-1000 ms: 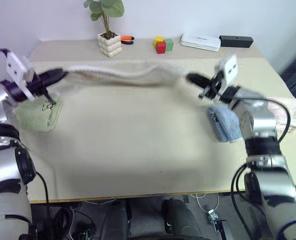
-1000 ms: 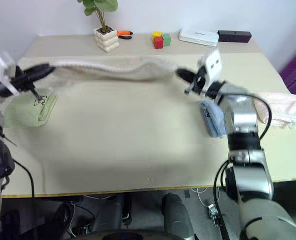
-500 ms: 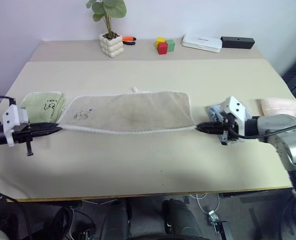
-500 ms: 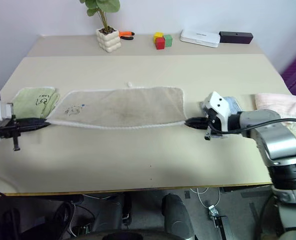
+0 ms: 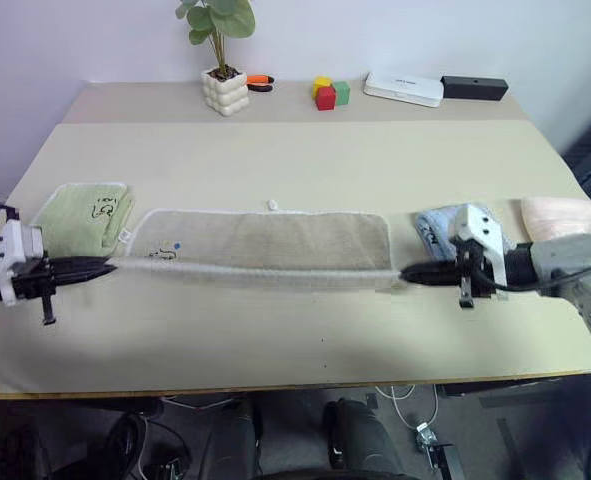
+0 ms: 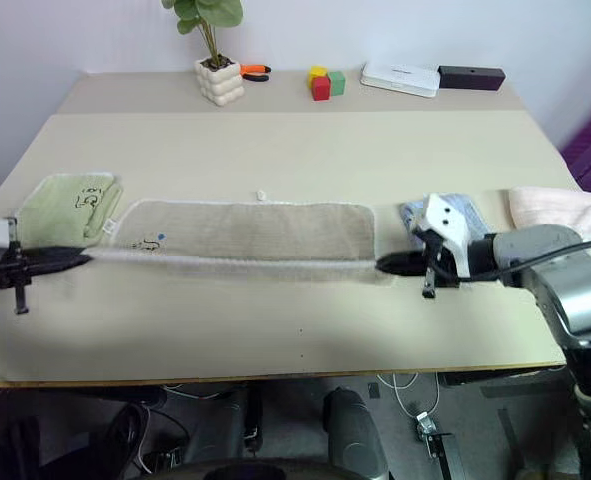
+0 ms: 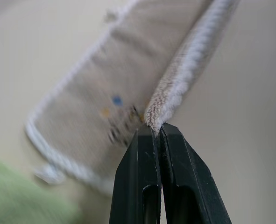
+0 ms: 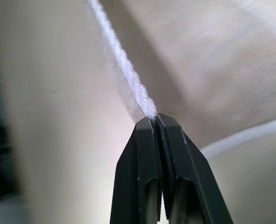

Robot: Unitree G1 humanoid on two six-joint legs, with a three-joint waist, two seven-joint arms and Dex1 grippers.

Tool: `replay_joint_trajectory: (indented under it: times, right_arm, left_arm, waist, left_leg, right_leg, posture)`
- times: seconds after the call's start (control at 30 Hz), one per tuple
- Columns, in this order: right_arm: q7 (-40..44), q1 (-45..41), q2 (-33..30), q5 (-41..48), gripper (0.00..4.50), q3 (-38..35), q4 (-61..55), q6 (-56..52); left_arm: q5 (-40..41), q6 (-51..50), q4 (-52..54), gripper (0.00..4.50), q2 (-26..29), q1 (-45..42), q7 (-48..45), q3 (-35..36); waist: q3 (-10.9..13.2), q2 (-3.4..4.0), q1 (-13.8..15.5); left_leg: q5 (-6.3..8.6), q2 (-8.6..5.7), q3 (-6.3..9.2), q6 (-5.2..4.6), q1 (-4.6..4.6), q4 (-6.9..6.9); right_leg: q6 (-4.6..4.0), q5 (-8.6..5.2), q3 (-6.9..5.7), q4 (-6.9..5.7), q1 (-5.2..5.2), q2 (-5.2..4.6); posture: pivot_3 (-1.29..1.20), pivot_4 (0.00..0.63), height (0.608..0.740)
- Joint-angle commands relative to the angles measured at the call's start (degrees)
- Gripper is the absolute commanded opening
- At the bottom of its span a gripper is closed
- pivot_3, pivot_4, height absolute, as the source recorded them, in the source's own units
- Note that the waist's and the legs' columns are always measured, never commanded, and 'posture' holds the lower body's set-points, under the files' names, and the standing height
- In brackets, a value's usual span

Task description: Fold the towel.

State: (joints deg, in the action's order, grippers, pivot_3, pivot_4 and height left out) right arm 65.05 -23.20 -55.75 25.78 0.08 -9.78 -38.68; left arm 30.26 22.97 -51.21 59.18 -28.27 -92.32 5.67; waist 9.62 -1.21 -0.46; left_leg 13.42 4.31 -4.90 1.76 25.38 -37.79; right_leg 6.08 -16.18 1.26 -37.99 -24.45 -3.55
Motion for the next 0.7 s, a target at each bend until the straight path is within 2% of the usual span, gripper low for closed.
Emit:
replay_joint_trajectory:
  times: [0.03, 0.17, 0.37, 0.53, 0.7]
  right_arm:
    - [-3.1, -5.2, 3.0, -6.9, 0.06, 2.5, 7.7, 8.9]
    - [-6.1, -12.5, 8.7, -10.6, 0.06, 4.0, 17.6, 14.7]
    - [-9.3, -19.3, 14.6, -16.4, 0.06, 5.6, 29.9, 23.3]
    - [-11.8, -22.4, 16.8, -20.4, 0.06, 5.8, 38.8, 28.8]
    - [-13.2, -23.9, 18.8, -22.3, 0.06, 6.0, 43.4, 31.6]
  left_arm:
    - [-2.7, 1.1, -4.0, 0.0, -1.9, -5.5, 0.4, 1.9]
    - [-7.8, 3.0, -10.2, 0.0, -4.4, -11.6, 4.4, 1.4]
    - [-16.3, 6.8, -17.2, 0.0, -6.8, -18.4, 16.0, 0.3]
    - [-22.7, 7.2, -20.3, 0.0, -9.0, -22.8, 26.6, -0.9]
    - [-26.9, 7.2, -21.2, 0.0, -11.6, -25.5, 32.6, -1.7]
  waist:
    - [0.0, 0.01, 0.0]
    - [0.0, 0.01, -0.1]
    - [0.0, 0.02, -0.1]
    - [0.0, 0.02, 0.1]
    - [0.0, 0.02, -0.2]
  left_leg:
    - [0.0, 0.01, 0.0, -0.01, 0.05, -0.06]
    - [0.03, 0.0, -0.01, -0.05, 0.07, -0.14]
    - [0.05, 0.0, -0.02, -0.08, 0.08, -0.15]
    - [0.05, -0.01, -0.03, -0.08, 0.11, -0.21]
    - [0.04, -0.01, -0.03, -0.08, 0.1, -0.19]
  right_leg:
    - [0.0, 0.0, 0.0, 0.0, 0.0, 0.01]
    - [0.03, 0.01, 0.0, -0.03, -0.01, 0.02]
    - [0.06, 0.01, 0.01, -0.04, -0.01, 0.03]
    - [0.06, 0.01, 0.01, -0.05, 0.0, 0.01]
    - [0.07, 0.01, 0.0, -0.06, 0.0, 0.03]
  posture:
    - [0.0, 0.15, 0.735]
    - [0.0, 0.15, 0.735]
    - [0.0, 0.15, 0.735]
    - [0.0, 0.15, 0.735]
    - [0.0, 0.15, 0.735]
